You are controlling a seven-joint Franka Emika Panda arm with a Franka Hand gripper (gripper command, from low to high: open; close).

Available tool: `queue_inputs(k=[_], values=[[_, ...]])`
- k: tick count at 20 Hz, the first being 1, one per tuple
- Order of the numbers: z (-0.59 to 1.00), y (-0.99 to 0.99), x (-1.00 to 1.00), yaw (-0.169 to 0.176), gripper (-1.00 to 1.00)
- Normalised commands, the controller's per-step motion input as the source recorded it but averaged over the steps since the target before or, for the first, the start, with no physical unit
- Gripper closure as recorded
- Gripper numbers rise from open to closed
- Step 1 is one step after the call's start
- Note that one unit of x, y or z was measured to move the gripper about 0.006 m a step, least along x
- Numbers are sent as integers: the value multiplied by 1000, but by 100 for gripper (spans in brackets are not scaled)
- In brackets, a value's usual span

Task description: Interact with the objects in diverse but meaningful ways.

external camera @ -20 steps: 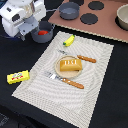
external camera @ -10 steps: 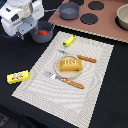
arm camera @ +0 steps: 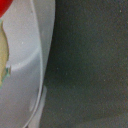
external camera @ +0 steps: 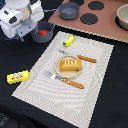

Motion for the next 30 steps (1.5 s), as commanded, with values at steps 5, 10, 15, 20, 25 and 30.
queue_inputs(k=[5,10,15,20,25,30], values=[[-259,101,-61,-2,-100],[-180,149,-15,0,-100],[-137,190,0,0,100],[-163,180,-2,0,100],[-175,186,-1,0,100],[-183,213,0,0,100]])
